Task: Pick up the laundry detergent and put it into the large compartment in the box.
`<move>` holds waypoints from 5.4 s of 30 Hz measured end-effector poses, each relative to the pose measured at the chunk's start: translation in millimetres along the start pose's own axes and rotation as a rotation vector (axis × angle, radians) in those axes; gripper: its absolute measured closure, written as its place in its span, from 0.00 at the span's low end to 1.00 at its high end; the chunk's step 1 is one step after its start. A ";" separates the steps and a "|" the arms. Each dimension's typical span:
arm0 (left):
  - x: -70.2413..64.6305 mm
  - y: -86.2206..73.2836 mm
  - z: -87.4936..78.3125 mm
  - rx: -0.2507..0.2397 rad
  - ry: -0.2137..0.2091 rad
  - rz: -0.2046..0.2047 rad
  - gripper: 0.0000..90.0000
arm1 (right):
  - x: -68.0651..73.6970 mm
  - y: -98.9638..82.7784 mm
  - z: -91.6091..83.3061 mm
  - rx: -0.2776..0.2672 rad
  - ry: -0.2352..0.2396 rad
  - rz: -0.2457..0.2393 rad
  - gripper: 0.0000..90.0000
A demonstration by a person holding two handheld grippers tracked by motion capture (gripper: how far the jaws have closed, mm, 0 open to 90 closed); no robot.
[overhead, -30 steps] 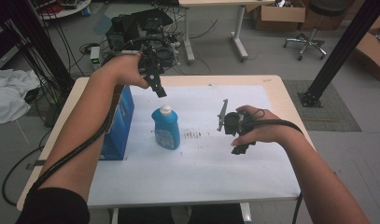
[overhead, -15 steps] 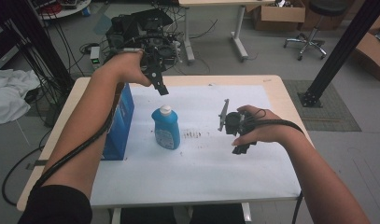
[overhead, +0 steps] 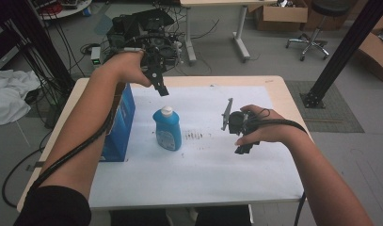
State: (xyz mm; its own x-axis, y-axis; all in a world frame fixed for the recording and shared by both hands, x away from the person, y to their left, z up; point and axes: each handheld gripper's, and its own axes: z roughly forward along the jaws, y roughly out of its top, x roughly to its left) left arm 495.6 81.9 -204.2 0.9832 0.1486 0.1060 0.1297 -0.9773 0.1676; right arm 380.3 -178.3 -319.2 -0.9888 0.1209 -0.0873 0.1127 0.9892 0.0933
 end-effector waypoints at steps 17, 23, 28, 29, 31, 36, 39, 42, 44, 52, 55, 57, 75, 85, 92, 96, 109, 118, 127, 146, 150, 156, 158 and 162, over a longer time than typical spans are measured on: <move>-15.2 -4.8 -23.4 -0.021 0.013 0.026 0.00 | 3.4 1.5 -2.0 -0.012 -0.008 -0.009 0.18; -25.8 -7.4 -26.4 -0.019 0.008 0.046 0.00 | 7.8 2.3 -2.2 -0.004 -0.007 -0.020 0.18; -34.8 -12.3 -28.8 -0.027 0.001 0.058 0.00 | 9.3 2.6 -3.2 -0.003 -0.010 -0.021 0.18; -36.5 -13.3 -28.9 -0.026 0.002 0.058 0.00 | 9.7 2.7 -3.3 -0.004 -0.010 -0.022 0.18; -39.8 -15.2 -27.4 -0.025 -0.004 0.062 0.00 | 10.7 2.4 -3.0 -0.003 -0.010 -0.021 0.18; -46.7 -17.7 -23.4 -0.007 -0.010 0.069 0.00 | 10.7 1.4 -1.7 -0.008 -0.009 -0.017 0.18; -49.0 -18.2 -20.9 -0.002 -0.012 0.080 0.00 | 11.1 1.0 0.0 -0.009 -0.009 -0.013 0.18; -51.2 -18.2 -16.6 -0.002 -0.018 0.089 0.00 | 11.3 0.7 1.3 -0.009 -0.009 -0.011 0.18; -52.8 -17.9 -12.9 -0.001 -0.025 0.096 0.00 | 11.4 0.6 1.6 -0.008 -0.008 -0.009 0.18; -58.4 -14.3 0.1 0.008 -0.046 0.128 0.00 | 11.8 0.9 2.2 -0.008 -0.009 -0.004 0.18; -58.9 -14.1 3.3 0.006 -0.051 0.129 0.00 | 12.0 0.9 2.6 -0.007 -0.009 -0.002 0.18; -59.5 -14.6 9.5 0.004 -0.059 0.128 0.00 | 12.1 0.8 3.2 -0.007 -0.007 -0.003 0.18; -65.1 -22.1 39.6 -0.031 -0.095 0.131 0.00 | 14.1 2.6 7.9 -0.015 -0.010 -0.003 0.18; -65.5 -22.8 52.0 -0.024 -0.101 0.157 0.01 | 14.9 4.4 8.9 -0.017 -0.008 -0.002 0.18; -66.2 -19.7 62.8 -0.008 -0.095 0.191 0.01 | 14.5 3.7 9.7 -0.015 -0.011 0.001 0.18; -67.4 -17.7 68.2 -0.011 -0.089 0.220 0.01 | 14.7 3.3 10.4 -0.013 -0.010 0.004 0.18; -69.4 -18.5 76.1 0.002 -0.079 0.281 0.02 | 15.6 4.7 11.8 -0.013 -0.012 0.006 0.18; -66.9 -20.1 83.7 -0.002 -0.075 0.323 0.02 | 16.0 5.8 14.3 -0.008 -0.010 0.015 0.18; -66.0 -20.4 85.3 -0.017 -0.069 0.346 0.06 | 16.4 6.3 15.2 -0.007 -0.011 0.025 0.18; -69.7 -20.6 86.1 -0.004 -0.059 0.382 0.23 | 15.8 6.1 16.8 -0.010 -0.013 0.027 0.18; -69.8 -19.8 86.7 0.006 -0.062 0.394 0.26 | 15.5 5.3 16.8 -0.012 -0.015 0.030 0.18; -70.6 -18.7 86.2 0.000 -0.064 0.400 0.29 | 14.7 5.0 16.9 -0.015 -0.014 0.031 0.18; -71.3 -18.6 86.2 0.002 -0.061 0.405 0.30 | 14.7 4.9 16.7 -0.017 -0.014 0.031 0.18; -71.5 -18.5 86.6 0.003 -0.072 0.416 0.33 | 15.0 4.8 16.7 -0.015 -0.015 0.032 0.18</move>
State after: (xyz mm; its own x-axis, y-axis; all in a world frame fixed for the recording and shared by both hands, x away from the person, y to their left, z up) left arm 434.0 76.3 -299.8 0.9584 -0.2693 0.0946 -0.2796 -0.9524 0.1218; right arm 367.7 -170.4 -336.7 -0.9832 0.1538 -0.0986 0.1427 0.9835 0.1115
